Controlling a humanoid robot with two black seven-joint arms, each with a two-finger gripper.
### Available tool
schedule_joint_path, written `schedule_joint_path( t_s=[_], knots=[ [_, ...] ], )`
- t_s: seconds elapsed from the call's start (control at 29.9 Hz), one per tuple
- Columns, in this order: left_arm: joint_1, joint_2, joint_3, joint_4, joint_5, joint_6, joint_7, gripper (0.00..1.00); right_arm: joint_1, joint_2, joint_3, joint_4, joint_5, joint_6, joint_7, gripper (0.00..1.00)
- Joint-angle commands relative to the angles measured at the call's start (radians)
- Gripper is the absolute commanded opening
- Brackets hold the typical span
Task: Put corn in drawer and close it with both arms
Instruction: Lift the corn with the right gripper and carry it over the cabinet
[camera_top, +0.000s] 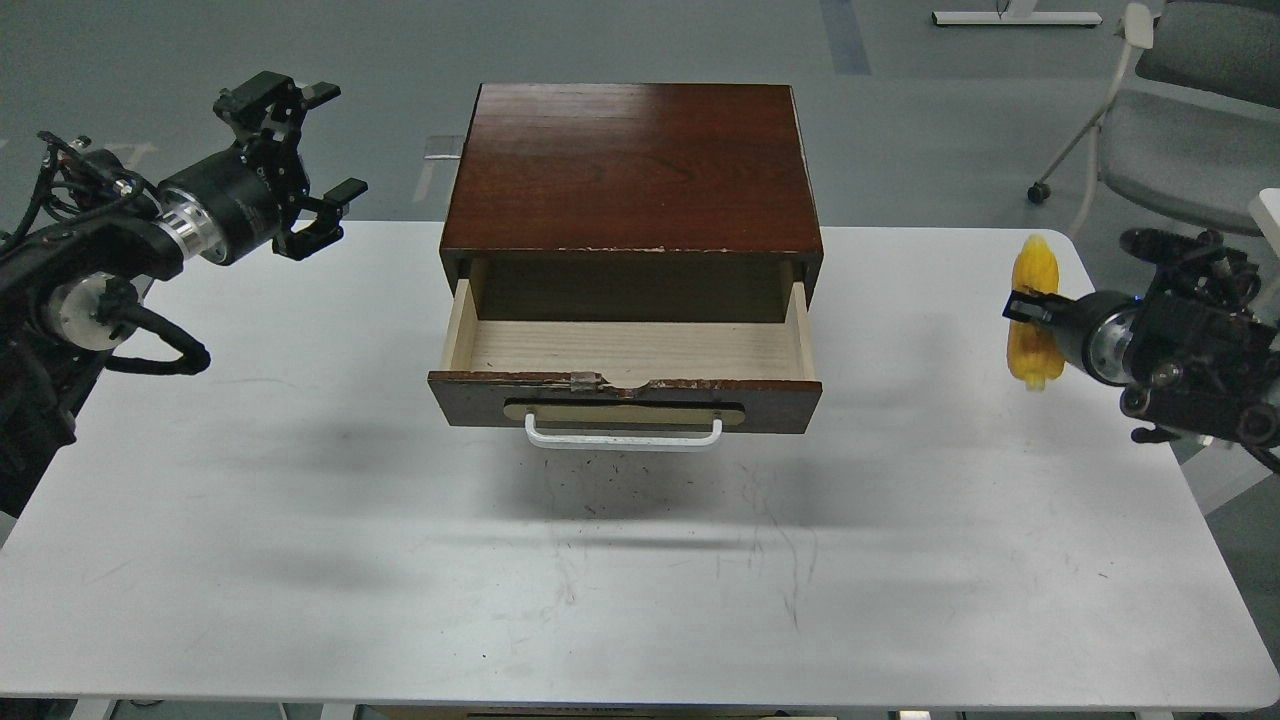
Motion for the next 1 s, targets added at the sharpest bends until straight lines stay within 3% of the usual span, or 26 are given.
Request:
schedule_joint_path(
  t_s=[0.0, 0.07, 0.37, 0.5, 0.67, 0.74, 0.77, 0.84, 0.97],
  knots=[
    [-0.013, 0.001, 0.000, 0.000, 0.006, 0.000, 0.000, 1.00, 0.114, -0.015, -0.017, 0.014, -0.135, -0.001, 0.031, 0.00],
    [-0.016, -0.004, -0.002, 0.000, 0.006, 0.000, 0.000, 1.00, 0.175, -0.015, -0.011, 0.014, -0.309, -0.004, 0.076, 0.00],
    [-0.022, -0.010, -0.002, 0.000, 0.006, 0.000, -0.001, 1.00, 0.312, 0.066, -0.005, 0.012, -0.549, -0.017, 0.151, 0.00],
    [-0.022, -0.008, -0.002, -0.002, 0.006, 0.000, -0.001, 1.00, 0.324, 0.110, -0.008, -0.001, -0.713, -0.087, 0.220, 0.00],
    [-0.022, -0.010, -0.002, -0.002, 0.006, 0.000, -0.001, 1.00, 0.334, 0.196, -0.008, -0.081, -0.858, -0.130, 0.271, 0.00],
    [-0.022, -0.010, -0.002, 0.000, 0.006, 0.000, -0.001, 1.00, 0.335, 0.256, -0.011, -0.156, -0.887, -0.150, 0.359, 0.00],
    [-0.022, -0.010, -0.002, 0.000, 0.006, 0.000, -0.001, 1.00, 0.335, 0.256, -0.011, -0.156, -0.887, -0.150, 0.360, 0.00],
    [-0.022, -0.010, -0.002, -0.002, 0.006, 0.000, -0.001, 1.00, 0.338, 0.322, -0.014, -0.245, -0.916, -0.159, 0.451, 0.00],
    [-0.022, -0.010, -0.002, -0.002, 0.006, 0.000, -0.001, 1.00, 0.340, 0.388, -0.018, -0.331, -0.944, -0.172, 0.572, 0.00]
  ],
)
